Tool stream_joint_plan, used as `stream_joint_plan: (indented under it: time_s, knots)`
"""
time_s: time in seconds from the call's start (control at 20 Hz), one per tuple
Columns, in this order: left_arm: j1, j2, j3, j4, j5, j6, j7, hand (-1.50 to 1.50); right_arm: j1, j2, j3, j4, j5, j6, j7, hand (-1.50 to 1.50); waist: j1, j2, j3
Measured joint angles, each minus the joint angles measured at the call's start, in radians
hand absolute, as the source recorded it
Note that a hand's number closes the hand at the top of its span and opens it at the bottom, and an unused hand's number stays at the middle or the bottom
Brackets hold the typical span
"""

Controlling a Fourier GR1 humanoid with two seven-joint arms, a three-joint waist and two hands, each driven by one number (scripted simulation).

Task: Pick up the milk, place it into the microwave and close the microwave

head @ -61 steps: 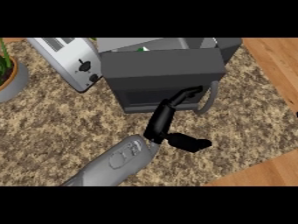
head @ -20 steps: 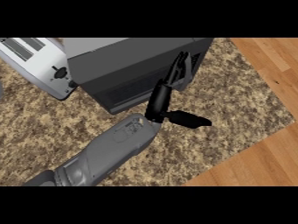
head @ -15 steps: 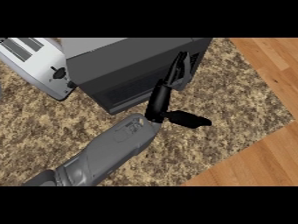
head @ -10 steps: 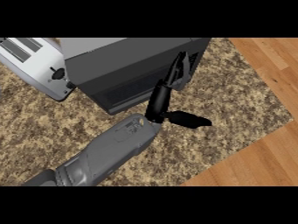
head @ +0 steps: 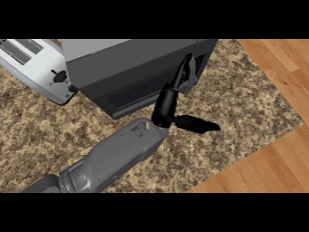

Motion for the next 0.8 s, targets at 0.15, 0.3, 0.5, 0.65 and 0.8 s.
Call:
stream_joint_plan:
  time_s: [0.15,0.3,0.5,0.65,0.8]
  knots:
    - [0.0,0.014,0.009,-0.003,0.021,-0.006,-0.003,1.5,-0.005,-0.006,-0.001,-0.002,-0.011,0.002,0.005,-1.5,0.0,0.0,0.001]
    - [-0.006,0.043,-0.006,0.013,0.009,-0.008,-0.007,-1.5,-0.006,-0.014,-0.004,-0.001,-0.021,0.002,0.013,-1.5,0.01,-0.009,0.004]
    - [-0.043,0.051,-0.05,0.052,-0.034,0.015,0.011,-1.5,-0.003,-0.02,-0.005,-0.003,-0.031,0.0,0.022,-1.5,0.025,-0.023,0.011]
    - [-0.063,0.035,-0.061,0.072,-0.038,0.035,0.039,-1.5,-0.001,-0.026,-0.012,-0.004,-0.038,-0.005,0.027,-1.5,0.038,-0.026,0.012]
    - [-0.075,0.026,-0.071,0.085,-0.042,0.05,0.056,-1.5,0.003,-0.032,-0.019,-0.008,-0.042,-0.007,0.031,-1.5,0.045,-0.029,0.012]
